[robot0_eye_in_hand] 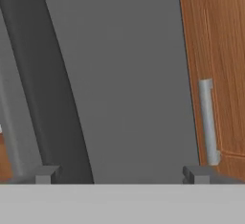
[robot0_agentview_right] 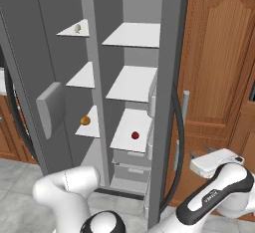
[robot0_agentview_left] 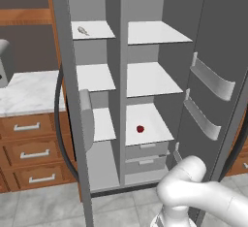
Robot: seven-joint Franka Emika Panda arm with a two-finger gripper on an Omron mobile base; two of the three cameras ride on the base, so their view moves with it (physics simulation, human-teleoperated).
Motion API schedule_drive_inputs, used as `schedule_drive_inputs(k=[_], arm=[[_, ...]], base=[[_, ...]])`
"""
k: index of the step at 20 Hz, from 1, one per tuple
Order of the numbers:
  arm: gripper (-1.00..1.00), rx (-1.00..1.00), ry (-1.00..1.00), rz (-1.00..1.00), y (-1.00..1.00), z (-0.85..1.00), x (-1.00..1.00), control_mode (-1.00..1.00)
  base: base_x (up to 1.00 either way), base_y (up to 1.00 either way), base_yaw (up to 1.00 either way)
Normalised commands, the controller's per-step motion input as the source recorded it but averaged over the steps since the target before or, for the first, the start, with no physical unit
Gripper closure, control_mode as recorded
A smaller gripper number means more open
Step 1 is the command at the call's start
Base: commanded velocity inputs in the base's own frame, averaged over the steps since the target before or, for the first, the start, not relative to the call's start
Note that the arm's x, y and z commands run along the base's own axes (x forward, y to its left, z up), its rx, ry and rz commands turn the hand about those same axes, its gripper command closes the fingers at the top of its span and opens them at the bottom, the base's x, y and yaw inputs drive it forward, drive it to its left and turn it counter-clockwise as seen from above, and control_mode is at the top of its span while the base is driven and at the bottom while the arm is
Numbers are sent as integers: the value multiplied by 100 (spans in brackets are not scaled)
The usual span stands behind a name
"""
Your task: There's a fish in the fridge that needs to be moved to the freezer for freezing. Pick up the fish from the fridge, place it on any shelf in the freezer, and close the fridge and freezer doors when done.
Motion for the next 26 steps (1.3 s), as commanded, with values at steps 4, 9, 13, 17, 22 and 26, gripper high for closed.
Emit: schedule_drive_inputs(k=[4,9,13,17,22,26], arm=[[-100,0,0,0,37,-21,25,-100],[-100,0,0,0,49,-19,23,-100],[-100,0,0,1,54,-19,18,-100],[-100,3,0,8,74,-23,2,-100],[-100,0,0,6,99,-19,2,-100],[-100,-1,0,0,100,-18,25,-100]], base=[[0,0,0],[0,0,0],[0,0,0],[0,0,0],[0,0,0],[0,0,0]])
